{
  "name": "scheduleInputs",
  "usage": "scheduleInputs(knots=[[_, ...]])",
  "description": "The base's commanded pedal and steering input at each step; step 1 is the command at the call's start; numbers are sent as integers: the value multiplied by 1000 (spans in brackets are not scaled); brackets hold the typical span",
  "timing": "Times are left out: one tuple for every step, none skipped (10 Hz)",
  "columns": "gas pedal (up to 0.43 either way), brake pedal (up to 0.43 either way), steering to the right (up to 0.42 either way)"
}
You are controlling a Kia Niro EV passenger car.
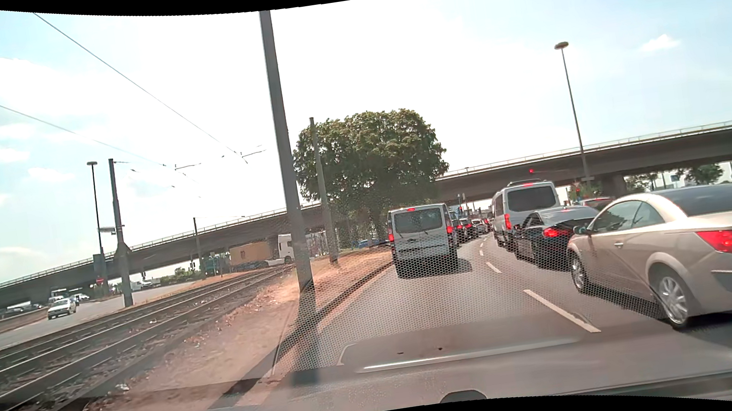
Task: Follow the waypoints while adhering to traffic rules and regulations
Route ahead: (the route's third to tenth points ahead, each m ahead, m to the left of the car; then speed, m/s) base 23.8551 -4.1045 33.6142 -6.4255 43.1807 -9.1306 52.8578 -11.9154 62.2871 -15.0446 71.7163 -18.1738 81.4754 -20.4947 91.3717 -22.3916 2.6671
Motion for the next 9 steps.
scheduleInputs(knots=[[20,0,7],[20,0,8],[20,0,7],[20,0,7],[28,0,7],[28,0,8],[28,0,8],[28,0,8],[39,0,9]])
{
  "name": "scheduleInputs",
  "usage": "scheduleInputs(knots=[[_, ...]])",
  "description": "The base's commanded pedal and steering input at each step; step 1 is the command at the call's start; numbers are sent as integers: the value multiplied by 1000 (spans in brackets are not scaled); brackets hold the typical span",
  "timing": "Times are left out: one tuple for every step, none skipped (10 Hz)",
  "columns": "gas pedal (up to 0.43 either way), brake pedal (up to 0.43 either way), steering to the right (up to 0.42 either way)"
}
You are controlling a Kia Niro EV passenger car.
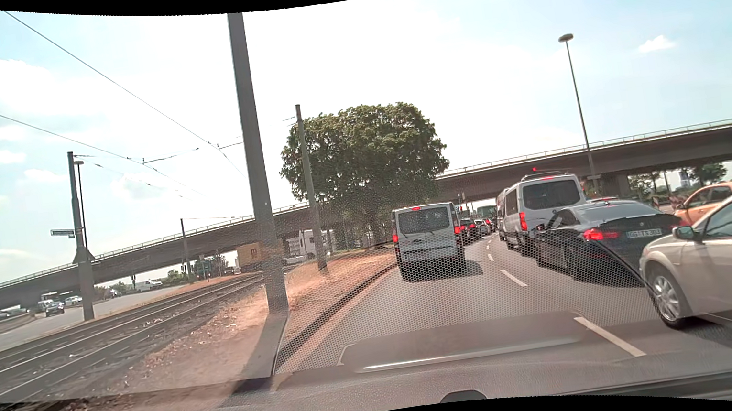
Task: Follow the waypoints while adhering to traffic rules and regulations
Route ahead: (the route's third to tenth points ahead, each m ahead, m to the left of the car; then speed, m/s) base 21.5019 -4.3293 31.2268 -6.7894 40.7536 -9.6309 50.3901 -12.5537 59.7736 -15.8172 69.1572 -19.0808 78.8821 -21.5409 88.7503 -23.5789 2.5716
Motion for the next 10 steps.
scheduleInputs(knots=[[39,0,11],[39,0,14],[39,0,18],[39,0,23],[39,0,26],[39,0,27],[39,0,27],[39,0,28],[28,0,28],[20,0,28]])
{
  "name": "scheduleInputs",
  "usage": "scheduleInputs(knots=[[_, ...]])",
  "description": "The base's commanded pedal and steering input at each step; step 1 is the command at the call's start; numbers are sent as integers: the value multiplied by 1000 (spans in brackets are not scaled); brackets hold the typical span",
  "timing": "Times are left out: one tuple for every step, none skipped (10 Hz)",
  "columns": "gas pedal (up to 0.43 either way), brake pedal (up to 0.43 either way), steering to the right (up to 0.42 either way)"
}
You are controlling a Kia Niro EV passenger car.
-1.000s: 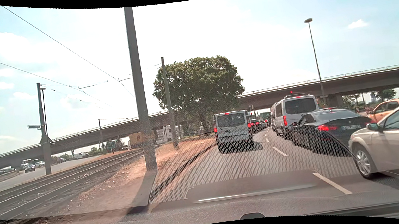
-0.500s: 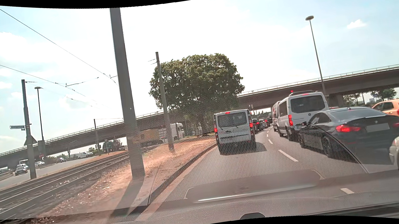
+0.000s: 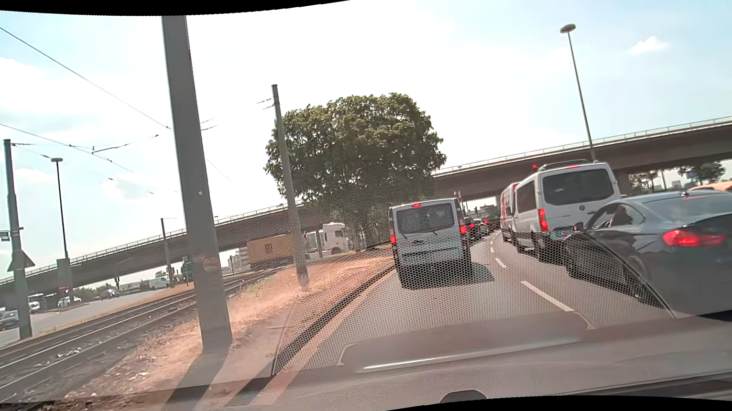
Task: Follow the waypoints while adhering to traffic rules and regulations
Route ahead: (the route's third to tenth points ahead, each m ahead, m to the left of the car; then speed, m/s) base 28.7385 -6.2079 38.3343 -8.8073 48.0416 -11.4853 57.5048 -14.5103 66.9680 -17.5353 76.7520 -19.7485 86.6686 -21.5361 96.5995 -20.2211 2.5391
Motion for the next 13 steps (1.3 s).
scheduleInputs(knots=[[20,0,27],[8,0,28],[0,0,27],[0,0,27],[0,0,27],[0,0,27],[0,0,27],[0,0,27],[0,0,28],[0,0,29],[0,0,30],[0,0,31],[0,0,31]])
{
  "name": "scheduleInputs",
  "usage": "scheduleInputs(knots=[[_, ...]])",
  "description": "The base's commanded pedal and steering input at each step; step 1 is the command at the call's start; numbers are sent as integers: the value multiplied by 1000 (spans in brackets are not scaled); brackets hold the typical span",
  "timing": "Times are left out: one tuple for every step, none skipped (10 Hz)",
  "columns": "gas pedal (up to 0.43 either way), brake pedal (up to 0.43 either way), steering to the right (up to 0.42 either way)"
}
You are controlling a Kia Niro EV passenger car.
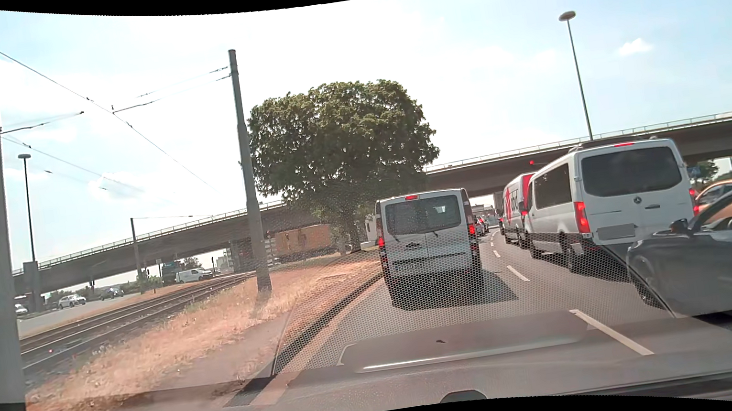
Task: Follow the waypoints while adhering to traffic rules and regulations
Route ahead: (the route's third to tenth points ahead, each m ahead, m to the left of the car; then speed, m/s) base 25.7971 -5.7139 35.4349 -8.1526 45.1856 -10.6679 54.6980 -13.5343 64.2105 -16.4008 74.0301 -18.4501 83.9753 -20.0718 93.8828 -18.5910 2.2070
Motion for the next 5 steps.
scheduleInputs(knots=[[0,6,31],[0,18,31],[0,37,31],[0,67,30],[0,91,31]])
